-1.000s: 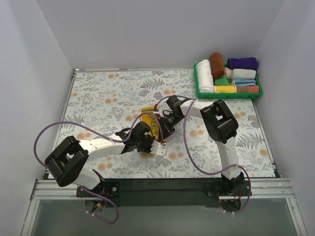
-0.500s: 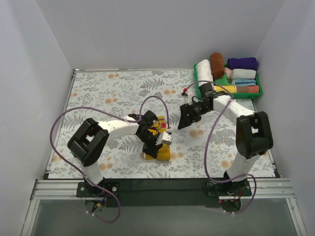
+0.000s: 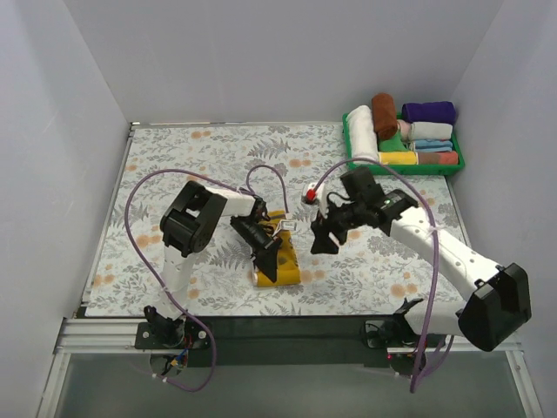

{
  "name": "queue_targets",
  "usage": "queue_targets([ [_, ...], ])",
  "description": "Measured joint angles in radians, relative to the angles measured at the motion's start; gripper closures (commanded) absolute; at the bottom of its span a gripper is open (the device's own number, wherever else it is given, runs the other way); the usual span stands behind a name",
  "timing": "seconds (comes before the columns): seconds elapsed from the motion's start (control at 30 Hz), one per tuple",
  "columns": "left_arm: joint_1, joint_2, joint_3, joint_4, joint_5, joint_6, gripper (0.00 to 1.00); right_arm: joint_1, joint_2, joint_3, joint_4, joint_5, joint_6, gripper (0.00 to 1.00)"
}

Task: Roll the towels
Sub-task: Roll the towel

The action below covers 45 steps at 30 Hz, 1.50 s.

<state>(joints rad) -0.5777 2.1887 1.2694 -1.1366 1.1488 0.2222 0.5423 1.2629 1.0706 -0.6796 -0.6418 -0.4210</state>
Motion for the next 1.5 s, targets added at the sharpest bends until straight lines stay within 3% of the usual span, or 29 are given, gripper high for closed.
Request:
queue_targets([
  [0.2,0.007,0.048,0.033,-0.082,0.009,0.029,0.99,0.26,0.091,-0.074,0.088,0.163,-0.034,0.44],
  [0.57,0.029,0.065,0.033,-0.136,0.01,0.079,0.92,0.512,0.292,-0.126,0.344,0.318,-0.068,0.41],
  [0.6,0.031,0.065,0.034,-0.139,0.009,0.082,0.91,0.518,0.305,-0.13,0.36,0.322,-0.069,0.43],
  [0.73,0.035,0.069,0.042,-0.155,0.001,0.096,0.84,0.524,0.379,-0.138,0.419,0.338,-0.084,0.77],
  [0.9,0.055,0.068,0.05,-0.18,-0.008,0.111,0.75,0.517,0.393,-0.137,0.447,0.322,-0.081,0.99],
  [1.13,0.157,0.021,0.059,-0.197,-0.064,0.148,0.7,0.492,0.435,-0.099,0.436,0.234,-0.081,0.99],
  [1.37,0.397,-0.016,0.182,-0.129,-0.174,0.199,0.69,0.406,0.534,-0.004,0.322,0.01,-0.056,0.99],
  [1.5,0.517,-0.14,0.166,-0.03,-0.222,0.182,0.61,0.333,0.619,0.059,0.236,-0.141,-0.031,0.99],
])
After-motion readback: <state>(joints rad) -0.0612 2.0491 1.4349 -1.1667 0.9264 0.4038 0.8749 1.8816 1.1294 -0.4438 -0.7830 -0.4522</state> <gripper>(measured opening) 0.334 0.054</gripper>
